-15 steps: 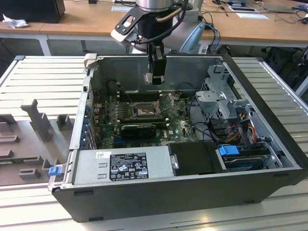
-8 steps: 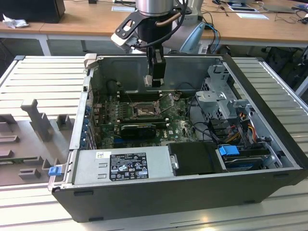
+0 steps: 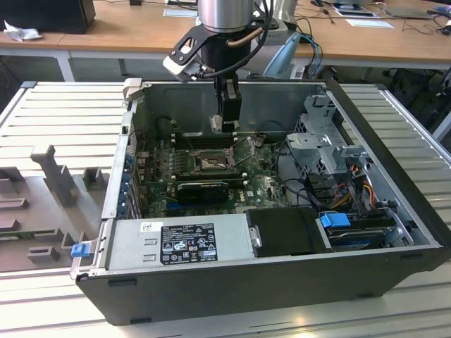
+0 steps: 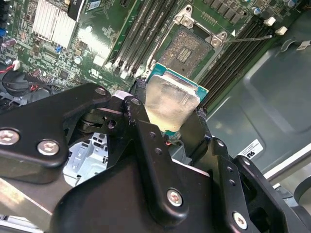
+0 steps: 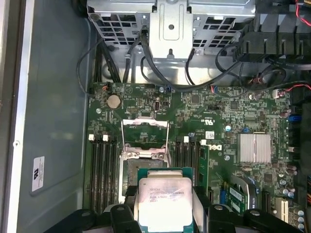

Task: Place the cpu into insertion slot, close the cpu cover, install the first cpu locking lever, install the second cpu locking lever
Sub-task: 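Place the cpu into insertion slot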

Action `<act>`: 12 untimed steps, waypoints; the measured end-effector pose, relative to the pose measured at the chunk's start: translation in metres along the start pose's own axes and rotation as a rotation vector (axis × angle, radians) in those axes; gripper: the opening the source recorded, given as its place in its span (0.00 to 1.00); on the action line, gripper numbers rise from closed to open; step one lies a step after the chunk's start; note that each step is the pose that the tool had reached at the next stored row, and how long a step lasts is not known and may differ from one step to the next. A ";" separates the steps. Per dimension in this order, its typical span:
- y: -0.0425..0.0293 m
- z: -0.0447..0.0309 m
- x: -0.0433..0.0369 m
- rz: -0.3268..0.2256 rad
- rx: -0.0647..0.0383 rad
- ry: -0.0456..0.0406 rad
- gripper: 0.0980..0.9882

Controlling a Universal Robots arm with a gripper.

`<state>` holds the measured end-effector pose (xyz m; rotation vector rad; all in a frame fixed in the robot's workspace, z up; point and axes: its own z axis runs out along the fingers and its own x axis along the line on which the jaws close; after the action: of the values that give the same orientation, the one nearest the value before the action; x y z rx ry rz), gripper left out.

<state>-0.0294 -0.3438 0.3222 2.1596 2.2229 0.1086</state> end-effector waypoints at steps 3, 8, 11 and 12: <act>-0.0003 0.0033 -0.0001 0.001 0.000 -0.0002 0.48; -0.0009 0.0093 -0.0002 0.003 0.000 -0.0003 0.48; -0.0013 0.0125 -0.0003 0.005 0.000 -0.0004 0.48; -0.0014 0.0137 -0.0003 0.005 0.000 -0.0005 0.48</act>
<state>-0.0297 -0.3438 0.3084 2.1653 2.2175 0.1078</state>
